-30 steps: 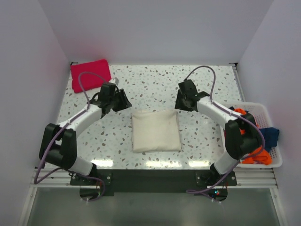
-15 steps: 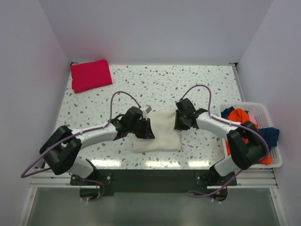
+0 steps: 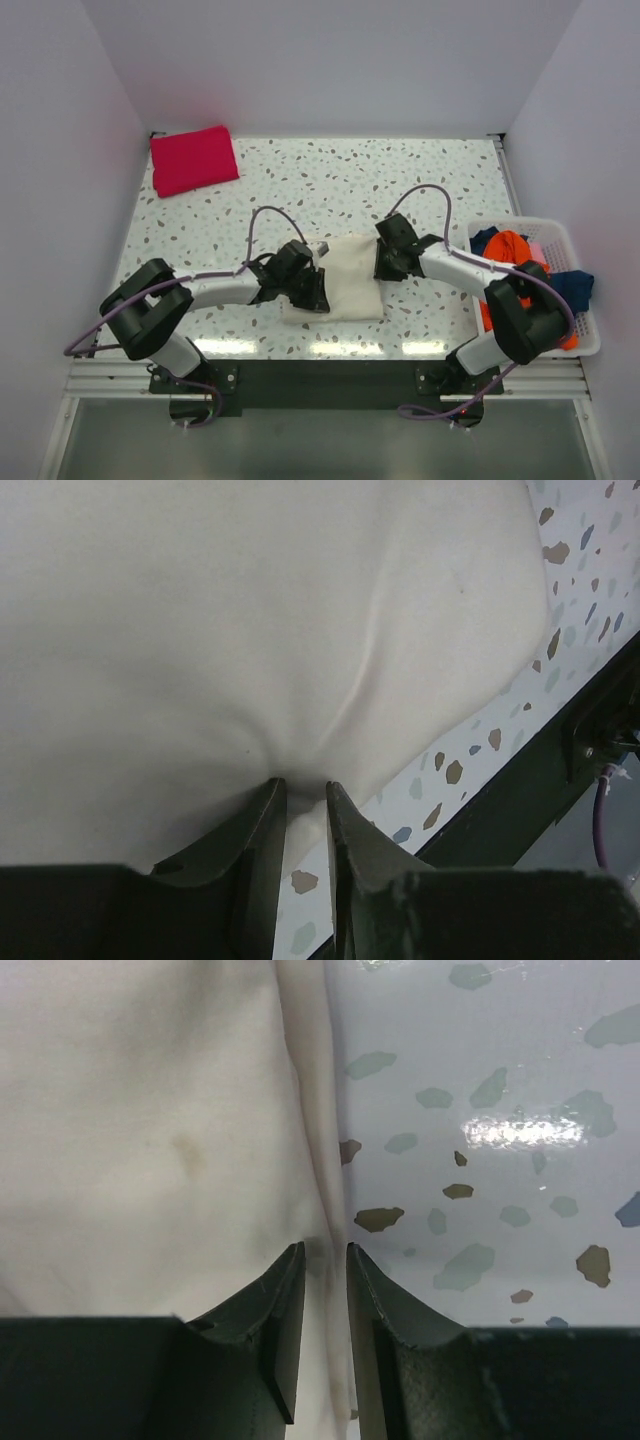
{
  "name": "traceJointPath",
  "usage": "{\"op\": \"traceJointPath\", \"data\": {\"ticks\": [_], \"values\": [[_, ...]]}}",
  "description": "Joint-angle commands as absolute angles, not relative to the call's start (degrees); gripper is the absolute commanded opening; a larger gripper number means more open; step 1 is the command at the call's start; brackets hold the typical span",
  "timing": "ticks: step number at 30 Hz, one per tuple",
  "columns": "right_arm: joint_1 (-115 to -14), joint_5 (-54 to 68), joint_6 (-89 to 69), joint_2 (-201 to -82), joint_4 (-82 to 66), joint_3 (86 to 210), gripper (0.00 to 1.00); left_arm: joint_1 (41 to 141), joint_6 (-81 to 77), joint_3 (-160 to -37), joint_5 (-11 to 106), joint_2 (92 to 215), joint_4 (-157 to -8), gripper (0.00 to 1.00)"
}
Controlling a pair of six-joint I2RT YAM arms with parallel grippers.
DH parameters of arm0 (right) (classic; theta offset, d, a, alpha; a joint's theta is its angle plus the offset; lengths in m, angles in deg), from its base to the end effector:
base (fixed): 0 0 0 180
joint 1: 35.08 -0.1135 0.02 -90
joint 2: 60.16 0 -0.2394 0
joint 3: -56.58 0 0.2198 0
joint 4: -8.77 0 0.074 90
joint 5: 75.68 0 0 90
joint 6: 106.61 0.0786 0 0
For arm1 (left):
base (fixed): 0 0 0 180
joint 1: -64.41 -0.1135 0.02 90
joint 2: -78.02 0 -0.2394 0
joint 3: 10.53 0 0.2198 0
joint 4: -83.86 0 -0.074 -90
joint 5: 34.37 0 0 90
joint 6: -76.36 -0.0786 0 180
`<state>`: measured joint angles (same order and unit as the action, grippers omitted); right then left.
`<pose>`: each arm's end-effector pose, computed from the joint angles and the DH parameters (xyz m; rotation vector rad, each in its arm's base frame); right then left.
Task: Fold and stack the t-shirts
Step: Neatly place the folded tshirt to the corner
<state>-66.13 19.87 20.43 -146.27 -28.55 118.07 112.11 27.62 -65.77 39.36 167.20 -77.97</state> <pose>0.2397 0.1354 0.1264 0.1718 2.6649 0.2663 0.1794 -0.2298 0.1122 0.2852 2.7002 -0.9288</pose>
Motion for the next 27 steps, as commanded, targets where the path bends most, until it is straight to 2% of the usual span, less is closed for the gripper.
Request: {"op": "traceJointPath", "data": {"ticks": [1,2,5,7,10,11,15,20,27], "values": [[-66.02,22.76,19.43,-141.21,-32.12,120.66,0.28,111.96,26.09,-67.33,41.74,163.81,-75.03,0.29],[-66.10,22.85,19.17,-140.33,-33.60,121.11,0.30,111.44,26.09,-68.29,42.09,161.71,-74.41,0.34],[-68.38,23.03,18.90,-136.72,-35.81,122.43,0.35,108.29,27.23,-68.48,42.53,157.04,-72.56,0.39],[-71.37,22.15,19.07,-135.40,-35.99,123.13,0.36,105.56,28.29,-67.86,42.80,154.41,-70.73,0.41],[-75.67,20.13,19.78,-135.83,-35.82,123.49,0.36,99.84,28.55,-67.07,46.11,149.48,-66.17,0.50],[-76.73,20.04,20.13,-136.01,-35.29,123.40,0.35,97.65,28.38,-66.72,47.18,147.73,-65.19,0.57],[-81.65,18.55,20.83,-138.20,-33.27,121.82,0.35,92.54,27.68,-65.05,46.50,145.78,-64.21,0.68],[-84.30,18.19,22.24,-142.07,-31.34,119.27,0.34,86.57,26.71,-61.63,38.68,147.80,-67.19,0.73],[-84.47,19.69,23.38,-140.94,-30.37,113.83,0.34,85.85,26.00,-59.07,32.26,152.63,-72.02,0.77]]}}
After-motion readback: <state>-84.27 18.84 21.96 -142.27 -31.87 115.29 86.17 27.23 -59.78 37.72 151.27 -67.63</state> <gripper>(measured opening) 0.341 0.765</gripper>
